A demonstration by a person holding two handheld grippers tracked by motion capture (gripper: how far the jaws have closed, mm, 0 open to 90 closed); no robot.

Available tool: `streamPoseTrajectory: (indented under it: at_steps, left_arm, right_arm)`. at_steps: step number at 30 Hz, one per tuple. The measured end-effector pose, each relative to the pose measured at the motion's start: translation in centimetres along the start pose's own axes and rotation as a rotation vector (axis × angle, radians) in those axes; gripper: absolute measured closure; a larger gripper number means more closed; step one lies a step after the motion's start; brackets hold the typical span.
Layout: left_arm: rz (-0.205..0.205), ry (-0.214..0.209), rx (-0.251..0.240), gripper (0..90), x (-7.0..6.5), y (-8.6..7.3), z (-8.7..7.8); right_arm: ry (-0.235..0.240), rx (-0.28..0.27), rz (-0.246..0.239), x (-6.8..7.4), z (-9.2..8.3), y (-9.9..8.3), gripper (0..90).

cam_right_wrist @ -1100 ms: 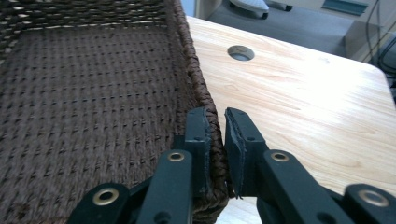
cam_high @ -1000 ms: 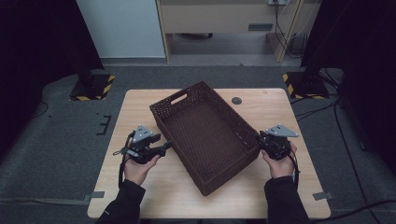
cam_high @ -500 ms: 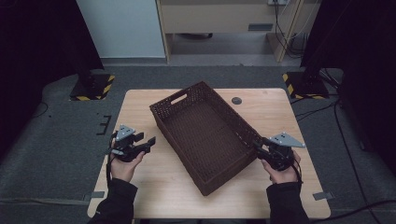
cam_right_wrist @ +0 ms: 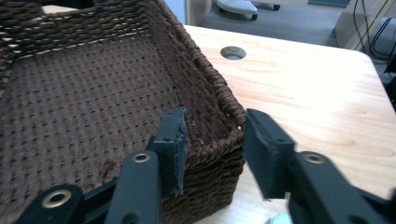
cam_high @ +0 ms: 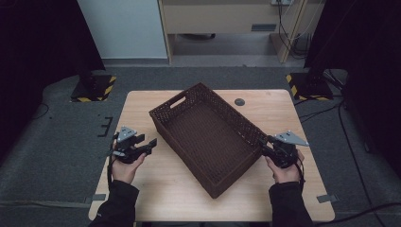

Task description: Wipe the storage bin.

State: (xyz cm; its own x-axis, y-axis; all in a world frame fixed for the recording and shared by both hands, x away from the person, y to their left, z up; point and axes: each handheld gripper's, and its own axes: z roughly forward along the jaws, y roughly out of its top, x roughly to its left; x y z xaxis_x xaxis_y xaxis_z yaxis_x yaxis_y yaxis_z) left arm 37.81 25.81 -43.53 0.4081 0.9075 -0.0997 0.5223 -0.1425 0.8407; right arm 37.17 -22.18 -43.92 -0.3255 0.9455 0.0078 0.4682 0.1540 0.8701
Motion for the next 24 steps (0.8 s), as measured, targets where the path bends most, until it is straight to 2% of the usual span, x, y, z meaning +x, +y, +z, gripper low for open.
streamPoseTrajectory:
  at_steps: [3,8,11,18,21,24]
  left_arm:
    - [-0.001,0.002,0.002,41.5,0.1,0.0,0.1]
    - [-0.006,0.011,-0.006,41.6,0.4,0.0,-0.1]
    - [-0.014,0.014,-0.011,41.5,0.6,0.0,-0.1]
    - [-0.017,0.02,-0.004,41.5,0.9,0.0,0.1]
    - [-0.021,0.021,-0.003,41.5,1.1,0.0,0.1]
    - [-0.022,0.024,-0.01,41.5,1.3,0.0,-0.1]
  right_arm:
    - [-0.016,-0.003,-0.008,0.0,0.2,0.1,52.7]
    - [-0.011,0.006,-0.001,1.1,0.2,-0.2,44.8]
    - [-0.034,0.01,-0.004,1.3,0.4,-0.2,46.6]
    - [-0.058,0.001,-0.008,0.3,1.7,0.2,48.7]
    - [-0.059,0.0,-0.023,0.2,1.8,0.4,44.4]
    - [-0.039,0.002,-0.015,0.8,1.2,0.3,40.3]
